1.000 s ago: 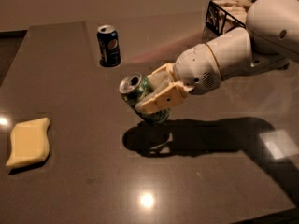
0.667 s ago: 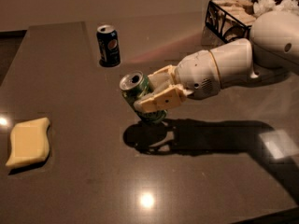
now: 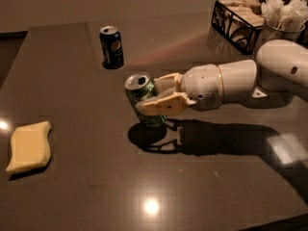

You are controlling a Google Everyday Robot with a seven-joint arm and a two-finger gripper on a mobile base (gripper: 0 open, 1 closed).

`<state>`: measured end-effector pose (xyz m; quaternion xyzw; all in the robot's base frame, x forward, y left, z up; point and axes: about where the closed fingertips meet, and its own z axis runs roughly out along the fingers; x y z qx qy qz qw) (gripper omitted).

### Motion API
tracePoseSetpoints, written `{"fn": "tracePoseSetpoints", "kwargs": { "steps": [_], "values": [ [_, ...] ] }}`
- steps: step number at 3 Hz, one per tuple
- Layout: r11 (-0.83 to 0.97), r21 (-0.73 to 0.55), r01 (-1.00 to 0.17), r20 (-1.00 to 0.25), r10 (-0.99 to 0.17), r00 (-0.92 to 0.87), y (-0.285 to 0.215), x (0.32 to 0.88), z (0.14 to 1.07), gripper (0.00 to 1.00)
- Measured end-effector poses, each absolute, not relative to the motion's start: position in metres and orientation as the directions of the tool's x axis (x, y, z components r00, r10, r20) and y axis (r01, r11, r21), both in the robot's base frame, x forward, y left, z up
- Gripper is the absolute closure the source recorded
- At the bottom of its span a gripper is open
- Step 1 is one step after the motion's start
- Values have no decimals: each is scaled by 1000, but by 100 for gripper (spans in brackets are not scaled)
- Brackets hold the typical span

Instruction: Place green can upright

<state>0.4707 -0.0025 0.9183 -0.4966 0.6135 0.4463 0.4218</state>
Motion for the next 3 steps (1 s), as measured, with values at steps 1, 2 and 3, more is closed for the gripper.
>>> {"fn": "tracePoseSetpoints", "kwargs": {
  "steps": [1, 2, 3],
  "values": [
    [120, 158, -980, -972, -158, -176, -2, 475, 911, 100],
    [116, 163, -980, -978, -112, -176, -1, 477, 903, 100],
    [122, 165, -979, -982, -74, -175, 1, 477, 898, 83]
  ]
}}
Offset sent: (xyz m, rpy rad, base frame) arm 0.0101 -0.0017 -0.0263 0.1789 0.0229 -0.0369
